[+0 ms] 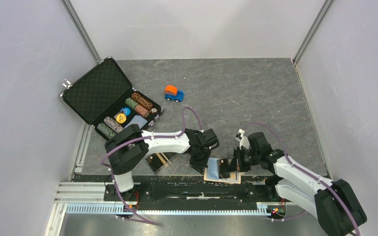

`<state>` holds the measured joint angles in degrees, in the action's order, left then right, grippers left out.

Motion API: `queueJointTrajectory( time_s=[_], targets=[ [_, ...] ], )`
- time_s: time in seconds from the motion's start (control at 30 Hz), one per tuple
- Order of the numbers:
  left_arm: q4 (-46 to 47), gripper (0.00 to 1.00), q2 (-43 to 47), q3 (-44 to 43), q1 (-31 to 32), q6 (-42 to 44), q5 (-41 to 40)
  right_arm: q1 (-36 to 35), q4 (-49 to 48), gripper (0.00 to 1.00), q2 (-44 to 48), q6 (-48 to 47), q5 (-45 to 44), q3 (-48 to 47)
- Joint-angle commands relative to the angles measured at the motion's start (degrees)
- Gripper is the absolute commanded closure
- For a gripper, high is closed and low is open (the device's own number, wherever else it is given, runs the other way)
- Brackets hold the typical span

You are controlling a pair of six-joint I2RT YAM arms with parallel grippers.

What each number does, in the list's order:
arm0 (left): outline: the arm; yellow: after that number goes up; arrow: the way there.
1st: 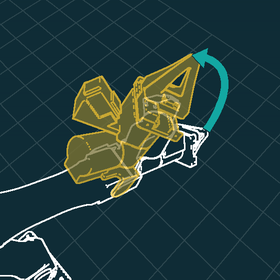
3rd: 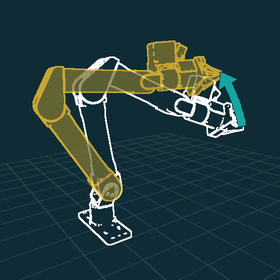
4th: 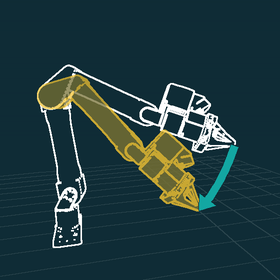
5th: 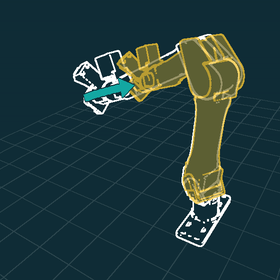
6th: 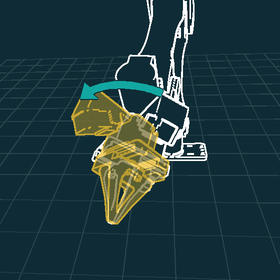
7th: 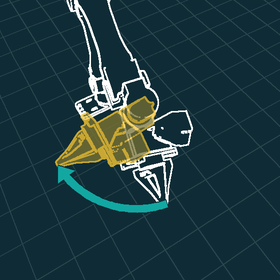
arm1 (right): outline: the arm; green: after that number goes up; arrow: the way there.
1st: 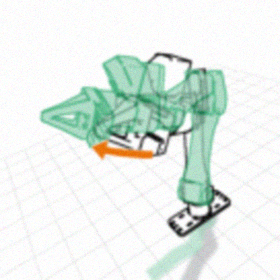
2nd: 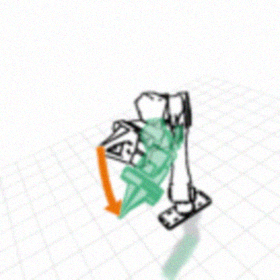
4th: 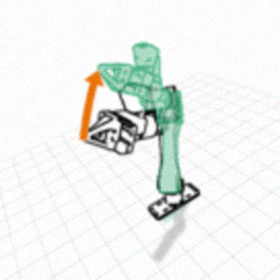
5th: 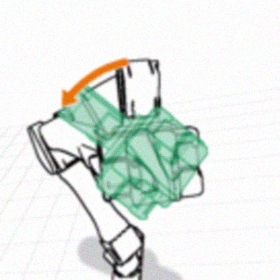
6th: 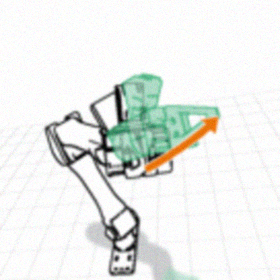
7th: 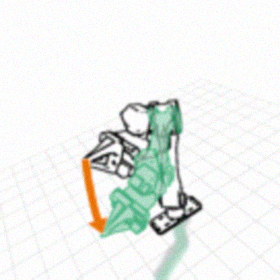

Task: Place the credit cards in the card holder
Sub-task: Insert the credit card into the card holder.

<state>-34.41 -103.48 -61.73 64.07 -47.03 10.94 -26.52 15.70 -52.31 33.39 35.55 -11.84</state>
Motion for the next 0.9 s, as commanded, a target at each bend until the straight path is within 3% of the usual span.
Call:
queueJointTrajectory(
  time_s=[0.0, 0.23, 0.7, 0.77, 0.87],
  targets=[
    [1.9, 0.98, -3.4, 1.4, 1.4, -2.0, -0.8, 1.1, 5.4, 1.0, -3.7, -10.3, -8.9, -5.4],
    [1.9, 0.98, -3.9, 0.9, 1.5, -2.1, -0.5, 1.4, 6.0, 1.0, -6.5, -12.3, -8.7, -7.3],
    [2.8, 0.98, -4.1, 1.4, 1.9, -2.7, 0.0, 1.5, -8.7, 1.0, -2.1, 4.1, 1.4, 7.4],
    [2.9, 0.98, -4.2, 1.2, 2.0, -2.6, 0.0, 1.5, -8.8, 0.93, -2.2, 4.0, 1.3, 8.3],
    [3.0, 0.98, -4.3, 1.0, 2.1, -2.7, 0.0, 1.5, -8.8, 0.9, -2.4, 3.5, 0.6, 8.6]
  ],
)
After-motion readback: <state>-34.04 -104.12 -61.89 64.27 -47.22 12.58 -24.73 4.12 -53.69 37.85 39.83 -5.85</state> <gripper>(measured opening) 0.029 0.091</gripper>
